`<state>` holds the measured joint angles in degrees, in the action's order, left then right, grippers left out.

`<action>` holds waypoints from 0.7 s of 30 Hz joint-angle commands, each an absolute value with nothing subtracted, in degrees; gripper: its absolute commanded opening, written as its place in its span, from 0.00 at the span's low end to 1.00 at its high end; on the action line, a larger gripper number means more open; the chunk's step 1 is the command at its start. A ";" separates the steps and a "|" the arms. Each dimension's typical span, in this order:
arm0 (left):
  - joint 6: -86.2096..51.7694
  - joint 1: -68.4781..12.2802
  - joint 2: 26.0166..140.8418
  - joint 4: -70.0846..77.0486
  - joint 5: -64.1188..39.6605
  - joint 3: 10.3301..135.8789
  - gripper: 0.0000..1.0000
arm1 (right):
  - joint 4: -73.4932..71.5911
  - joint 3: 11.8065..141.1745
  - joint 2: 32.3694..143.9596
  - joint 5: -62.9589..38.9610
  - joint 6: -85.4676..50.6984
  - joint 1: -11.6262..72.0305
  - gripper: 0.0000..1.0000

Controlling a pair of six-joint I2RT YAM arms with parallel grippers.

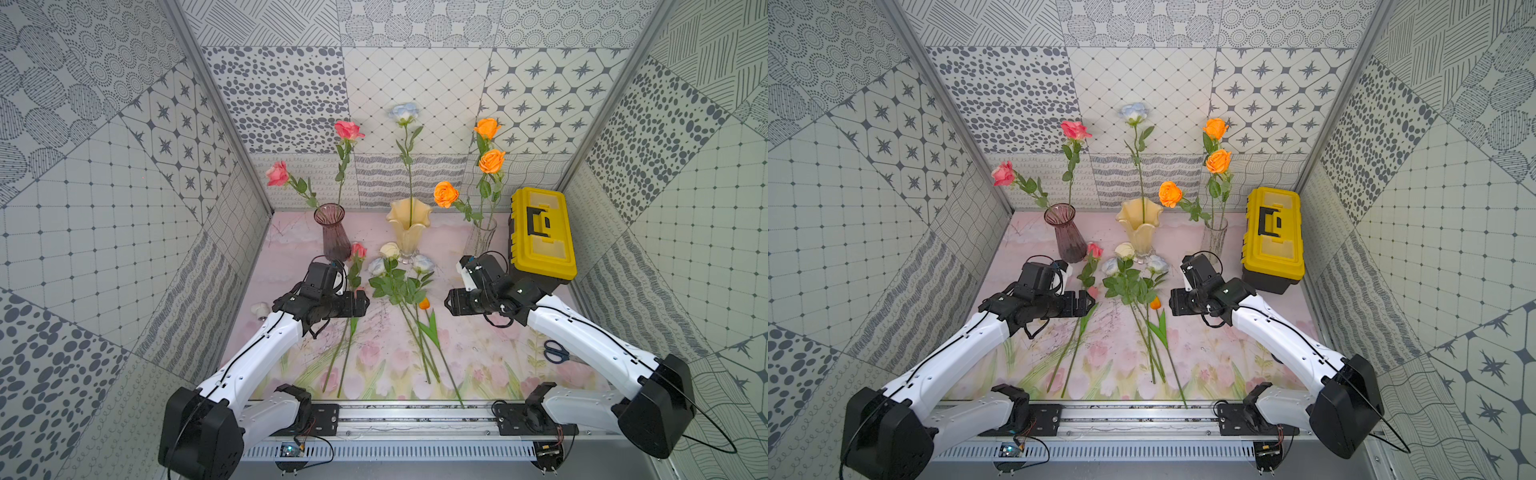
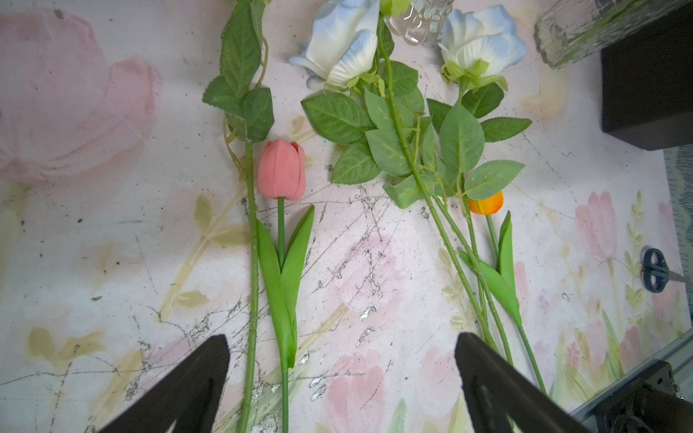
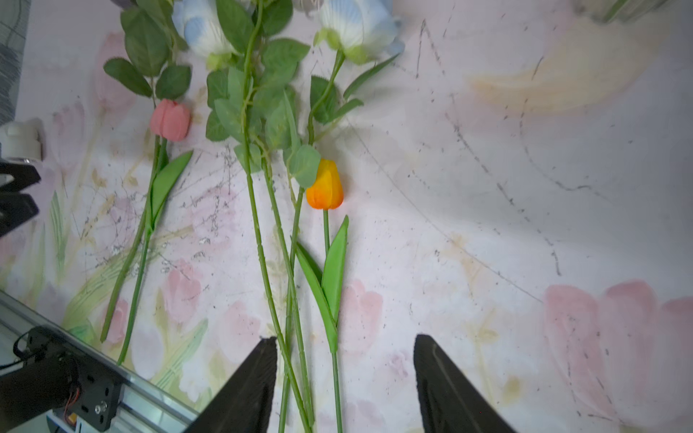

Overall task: Arrange the flowers in different vases according to their variety
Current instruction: Pick up the flower at the center of the board.

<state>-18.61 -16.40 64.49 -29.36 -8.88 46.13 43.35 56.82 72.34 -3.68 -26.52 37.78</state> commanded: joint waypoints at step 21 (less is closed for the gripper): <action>-17.23 -16.59 64.67 -30.23 -15.17 47.00 0.99 | 50.45 53.05 86.32 0.97 -35.55 54.76 0.48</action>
<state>-18.55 -16.40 64.45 -29.36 -11.66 46.13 49.82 52.66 84.68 -2.24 -32.69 53.63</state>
